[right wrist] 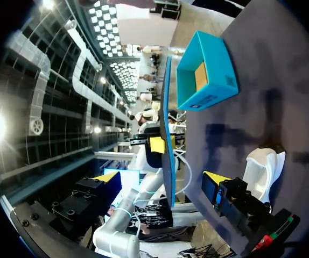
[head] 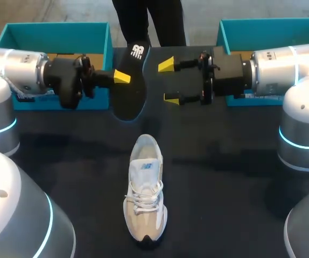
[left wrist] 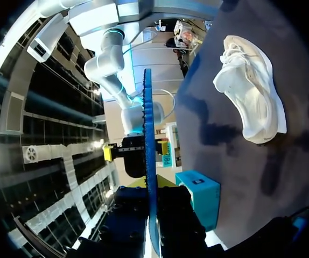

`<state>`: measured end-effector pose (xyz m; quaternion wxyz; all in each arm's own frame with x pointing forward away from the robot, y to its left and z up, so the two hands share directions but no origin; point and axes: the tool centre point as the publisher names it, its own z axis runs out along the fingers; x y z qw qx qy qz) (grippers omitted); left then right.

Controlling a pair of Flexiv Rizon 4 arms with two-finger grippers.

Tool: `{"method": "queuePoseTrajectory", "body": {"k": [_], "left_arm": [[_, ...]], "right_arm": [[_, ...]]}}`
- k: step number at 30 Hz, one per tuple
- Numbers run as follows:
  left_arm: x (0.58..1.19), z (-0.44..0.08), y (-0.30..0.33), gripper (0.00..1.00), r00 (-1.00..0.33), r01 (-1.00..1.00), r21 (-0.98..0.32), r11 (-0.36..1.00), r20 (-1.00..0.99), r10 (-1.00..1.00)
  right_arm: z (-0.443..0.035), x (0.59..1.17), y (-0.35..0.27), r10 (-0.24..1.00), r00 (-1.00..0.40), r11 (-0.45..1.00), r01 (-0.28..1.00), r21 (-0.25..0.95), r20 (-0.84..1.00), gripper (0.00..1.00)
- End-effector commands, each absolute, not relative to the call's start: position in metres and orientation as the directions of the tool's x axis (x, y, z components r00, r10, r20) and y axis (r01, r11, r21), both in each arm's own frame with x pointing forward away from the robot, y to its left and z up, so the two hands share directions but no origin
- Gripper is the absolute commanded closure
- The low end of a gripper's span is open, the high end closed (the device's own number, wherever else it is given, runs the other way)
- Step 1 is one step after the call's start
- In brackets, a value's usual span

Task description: Take the shoe out of the shoebox, open the shoe tongue, remove and reinsert the insole, then place the shoe into the shoebox

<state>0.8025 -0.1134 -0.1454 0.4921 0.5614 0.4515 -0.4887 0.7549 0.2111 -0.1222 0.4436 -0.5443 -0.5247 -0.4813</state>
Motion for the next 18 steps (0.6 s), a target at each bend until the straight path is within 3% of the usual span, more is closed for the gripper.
{"method": "queuePoseTrajectory", "body": {"k": [1, 18], "left_arm": [[0.8005, -0.1460, -0.1040, 1.00, 0.118, 0.988, 0.115, -0.101, -0.993, 0.026], [0.8005, -0.1460, -0.1040, 1.00, 0.118, 0.988, 0.115, -0.101, -0.993, 0.026]], "right_arm": [[-0.1224, 0.7544, 0.2134, 0.147, -0.013, -0.059, 0.998, 0.022, 0.989, 0.00], [-0.1224, 0.7544, 0.2134, 0.147, -0.013, -0.059, 0.998, 0.022, 0.989, 0.00]]}}
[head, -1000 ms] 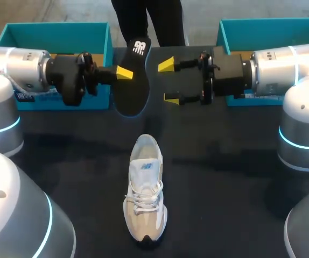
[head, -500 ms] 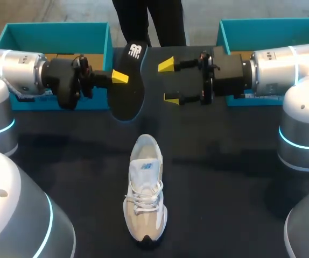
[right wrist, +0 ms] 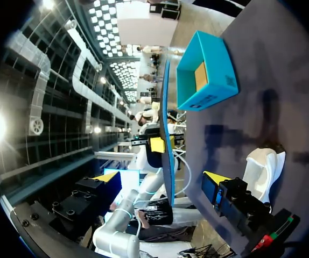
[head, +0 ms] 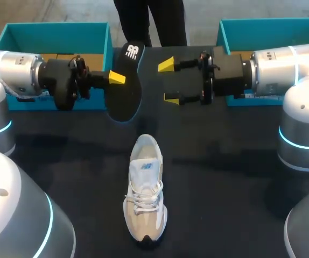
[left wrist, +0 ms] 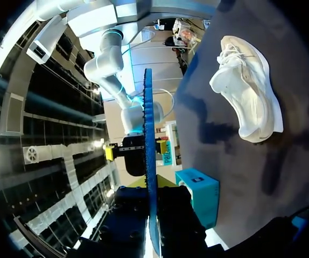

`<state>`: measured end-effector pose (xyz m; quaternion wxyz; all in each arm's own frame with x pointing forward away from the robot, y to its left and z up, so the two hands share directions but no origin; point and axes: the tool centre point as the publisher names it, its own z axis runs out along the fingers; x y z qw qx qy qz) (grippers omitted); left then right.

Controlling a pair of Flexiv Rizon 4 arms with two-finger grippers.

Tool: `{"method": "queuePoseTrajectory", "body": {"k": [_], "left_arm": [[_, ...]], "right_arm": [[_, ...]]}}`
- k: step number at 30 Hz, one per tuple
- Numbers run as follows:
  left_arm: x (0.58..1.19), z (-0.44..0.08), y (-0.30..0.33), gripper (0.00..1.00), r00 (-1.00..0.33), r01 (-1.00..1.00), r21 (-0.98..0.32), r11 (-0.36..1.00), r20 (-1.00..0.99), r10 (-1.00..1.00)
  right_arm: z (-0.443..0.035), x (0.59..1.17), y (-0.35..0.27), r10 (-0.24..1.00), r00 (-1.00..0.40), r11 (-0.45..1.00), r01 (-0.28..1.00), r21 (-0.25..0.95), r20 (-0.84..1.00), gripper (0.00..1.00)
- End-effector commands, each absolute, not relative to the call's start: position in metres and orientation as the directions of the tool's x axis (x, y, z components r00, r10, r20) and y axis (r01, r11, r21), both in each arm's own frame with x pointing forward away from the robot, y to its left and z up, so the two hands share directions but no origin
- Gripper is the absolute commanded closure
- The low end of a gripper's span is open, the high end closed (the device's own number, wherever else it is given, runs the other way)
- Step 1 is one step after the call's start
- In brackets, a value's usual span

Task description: Take the shoe out of the shoebox, open the shoe tongue, remove and reinsert the insole, then place the shoe into the shoebox

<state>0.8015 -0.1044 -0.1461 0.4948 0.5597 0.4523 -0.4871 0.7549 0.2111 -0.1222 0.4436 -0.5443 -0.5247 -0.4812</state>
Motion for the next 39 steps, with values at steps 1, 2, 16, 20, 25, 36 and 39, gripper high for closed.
{"method": "queuePoseTrajectory", "body": {"k": [1, 2, 16, 20, 25, 36, 39], "left_arm": [[0.801, -0.146, -0.104, 1.00, 0.118, 0.988, 0.115, -0.101, -0.993, 0.026], [0.801, -0.146, -0.104, 1.00, 0.118, 0.988, 0.115, -0.101, -0.993, 0.026], [0.801, -0.146, -0.104, 1.00, 0.118, 0.988, 0.115, -0.101, -0.993, 0.026], [0.801, -0.146, -0.104, 1.00, 0.118, 0.988, 0.115, -0.101, -0.993, 0.026], [0.799, -0.146, -0.103, 1.00, 0.125, 0.987, 0.123, -0.104, -0.992, 0.014], [0.799, -0.149, -0.108, 1.00, 0.149, 0.986, 0.149, -0.079, -0.989, -0.008], [0.799, -0.151, -0.112, 1.00, 0.149, 0.986, 0.149, -0.080, -0.989, -0.007]], "right_arm": [[-0.122, 0.754, 0.213, 0.147, -0.013, -0.059, 0.998, 0.022, 0.989, 0.00], [-0.122, 0.754, 0.213, 0.147, -0.013, -0.059, 0.998, 0.022, 0.989, 0.00], [-0.125, 0.755, 0.227, 0.178, -0.023, -0.046, 0.998, 0.032, 0.984, 0.00], [-0.127, 0.756, 0.234, 0.185, -0.037, -0.035, 0.998, 0.044, 0.982, 0.00], [-0.133, 0.756, 0.242, 0.173, -0.051, -0.022, 0.998, 0.055, 0.984, 0.00], [-0.148, 0.759, 0.258, 0.168, -0.045, 0.005, 0.999, 0.044, 0.985, 0.10], [-0.149, 0.759, 0.259, 0.169, -0.047, 0.009, 0.999, 0.047, 0.985, 0.17]]}}
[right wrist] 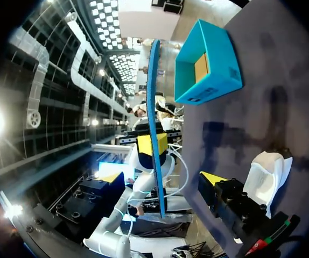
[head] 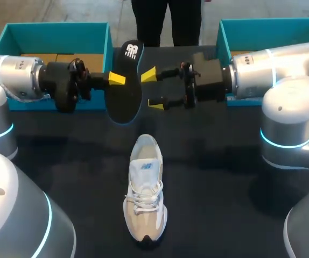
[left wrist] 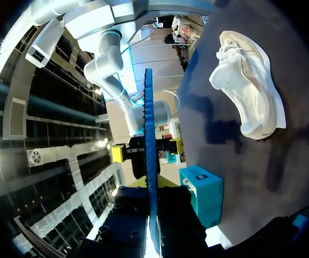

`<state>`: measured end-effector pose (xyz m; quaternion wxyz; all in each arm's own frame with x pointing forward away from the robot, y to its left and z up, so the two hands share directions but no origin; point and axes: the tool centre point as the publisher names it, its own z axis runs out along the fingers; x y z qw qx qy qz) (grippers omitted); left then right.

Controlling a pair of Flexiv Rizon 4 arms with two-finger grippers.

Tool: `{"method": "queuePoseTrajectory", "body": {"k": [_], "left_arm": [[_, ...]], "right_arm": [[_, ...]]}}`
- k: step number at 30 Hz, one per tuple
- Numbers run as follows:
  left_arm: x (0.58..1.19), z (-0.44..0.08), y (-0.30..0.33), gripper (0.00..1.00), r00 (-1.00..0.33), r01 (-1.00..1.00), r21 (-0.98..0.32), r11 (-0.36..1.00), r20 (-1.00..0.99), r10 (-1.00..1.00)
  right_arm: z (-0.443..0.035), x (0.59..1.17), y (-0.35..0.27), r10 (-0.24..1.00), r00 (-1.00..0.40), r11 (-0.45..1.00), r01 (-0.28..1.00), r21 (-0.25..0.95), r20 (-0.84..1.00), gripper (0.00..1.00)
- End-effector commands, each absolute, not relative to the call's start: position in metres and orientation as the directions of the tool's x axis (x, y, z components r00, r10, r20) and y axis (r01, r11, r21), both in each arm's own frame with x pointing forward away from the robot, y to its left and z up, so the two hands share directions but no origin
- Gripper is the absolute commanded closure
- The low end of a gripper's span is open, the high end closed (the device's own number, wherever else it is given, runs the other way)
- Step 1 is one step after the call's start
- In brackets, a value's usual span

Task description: Take the shoe out of the shoebox, open the shoe tongue, remove and reinsert the insole, then place the shoe into the shoebox

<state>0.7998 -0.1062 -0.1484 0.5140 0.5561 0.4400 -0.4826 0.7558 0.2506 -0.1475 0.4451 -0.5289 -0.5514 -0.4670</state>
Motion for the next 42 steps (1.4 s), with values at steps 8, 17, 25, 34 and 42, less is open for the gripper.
{"method": "queuePoseTrajectory", "body": {"k": [8, 17, 25, 34, 42], "left_arm": [[0.799, -0.151, -0.119, 1.00, 0.160, 0.985, 0.160, -0.064, -0.987, 0.000], [0.800, -0.154, -0.125, 1.00, 0.146, 0.989, 0.146, -0.029, -0.989, 0.005], [0.799, -0.154, -0.128, 1.00, 0.145, 0.989, 0.145, -0.022, -0.989, 0.006], [0.799, -0.154, -0.131, 1.00, 0.149, 0.989, 0.149, 0.000, -0.989, 0.000], [0.799, -0.153, -0.134, 1.00, 0.151, 0.989, 0.151, 0.005, -0.989, -0.001]], "right_arm": [[-0.152, 0.756, 0.258, 0.166, -0.054, 0.005, 0.999, 0.054, 0.985, 0.42], [-0.156, 0.752, 0.256, 0.151, -0.067, 0.001, 0.998, 0.068, 0.986, 0.37], [-0.159, 0.751, 0.258, 0.146, -0.071, 0.010, 0.997, 0.071, 0.987, 0.52], [-0.162, 0.752, 0.258, 0.143, -0.066, 0.015, 0.998, 0.064, 0.987, 0.51], [-0.162, 0.757, 0.256, 0.134, -0.062, 0.003, 0.998, 0.063, 0.989, 0.56]]}}
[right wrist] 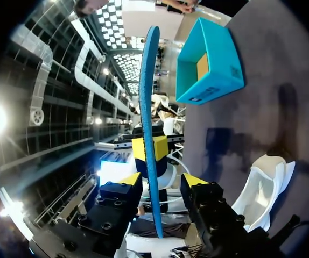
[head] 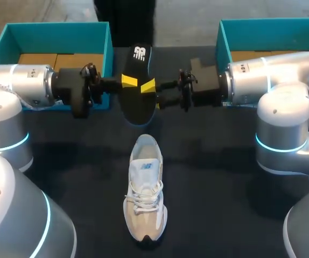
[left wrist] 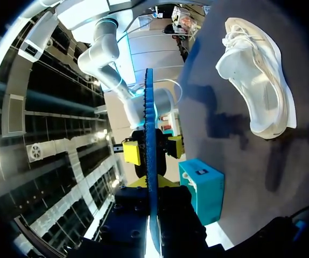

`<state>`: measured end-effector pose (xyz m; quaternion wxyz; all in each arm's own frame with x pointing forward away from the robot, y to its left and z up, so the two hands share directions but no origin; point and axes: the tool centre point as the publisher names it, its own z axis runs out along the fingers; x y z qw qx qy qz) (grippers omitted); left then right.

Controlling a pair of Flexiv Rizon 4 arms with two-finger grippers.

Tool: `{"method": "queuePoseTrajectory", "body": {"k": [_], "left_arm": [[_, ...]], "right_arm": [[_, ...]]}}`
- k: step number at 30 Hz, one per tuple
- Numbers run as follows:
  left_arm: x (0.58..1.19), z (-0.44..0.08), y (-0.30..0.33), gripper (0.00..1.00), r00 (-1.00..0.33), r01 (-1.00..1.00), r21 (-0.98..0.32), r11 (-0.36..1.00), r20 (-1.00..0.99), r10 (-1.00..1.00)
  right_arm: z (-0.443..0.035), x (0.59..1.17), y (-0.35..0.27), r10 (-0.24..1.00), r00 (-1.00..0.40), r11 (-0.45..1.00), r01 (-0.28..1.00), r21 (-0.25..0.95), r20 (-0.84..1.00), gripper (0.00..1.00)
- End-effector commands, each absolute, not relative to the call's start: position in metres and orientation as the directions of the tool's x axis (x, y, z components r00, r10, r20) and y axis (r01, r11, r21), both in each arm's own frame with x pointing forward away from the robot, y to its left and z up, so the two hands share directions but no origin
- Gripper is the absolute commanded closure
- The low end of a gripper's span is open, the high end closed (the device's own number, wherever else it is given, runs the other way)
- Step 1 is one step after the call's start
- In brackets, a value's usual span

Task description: Take the shoe out of the shoebox, open the shoe tongue, remove and reinsert the insole, then place the shoe into the shoebox

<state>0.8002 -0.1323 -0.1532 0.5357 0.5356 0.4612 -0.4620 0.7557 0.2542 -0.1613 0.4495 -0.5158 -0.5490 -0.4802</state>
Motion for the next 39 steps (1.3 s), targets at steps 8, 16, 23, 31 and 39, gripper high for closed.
{"method": "queuePoseTrajectory", "body": {"k": [8, 16, 23, 31, 39], "left_arm": [[0.8001, -0.1523, -0.1353, 1.00, 0.154, 0.988, 0.154, 0.012, -0.988, 0.000], [0.8016, -0.1535, -0.1361, 1.00, 0.151, 0.988, 0.151, 0.028, -0.989, -0.001], [0.8013, -0.1545, -0.1358, 1.00, 0.151, 0.988, 0.151, 0.029, -0.989, 0.001], [0.8010, -0.1553, -0.1353, 1.00, 0.155, 0.987, 0.155, 0.033, -0.988, 0.003], [0.8022, -0.1562, -0.1339, 1.00, 0.161, 0.986, 0.162, 0.040, -0.987, 0.006]], "right_arm": [[-0.1639, 0.7566, 0.2544, 0.133, -0.058, 0.001, 0.998, 0.059, 0.989, 0.62], [-0.1645, 0.7571, 0.2548, 0.131, -0.056, 0.000, 0.998, 0.056, 0.990, 0.62], [-0.1652, 0.7564, 0.2565, 0.128, -0.057, 0.002, 0.998, 0.057, 0.990, 0.64], [-0.1652, 0.7562, 0.2584, 0.125, -0.058, 0.005, 0.998, 0.058, 0.990, 0.68], [-0.1656, 0.7569, 0.2610, 0.122, -0.057, 0.008, 0.998, 0.057, 0.991, 0.75]]}}
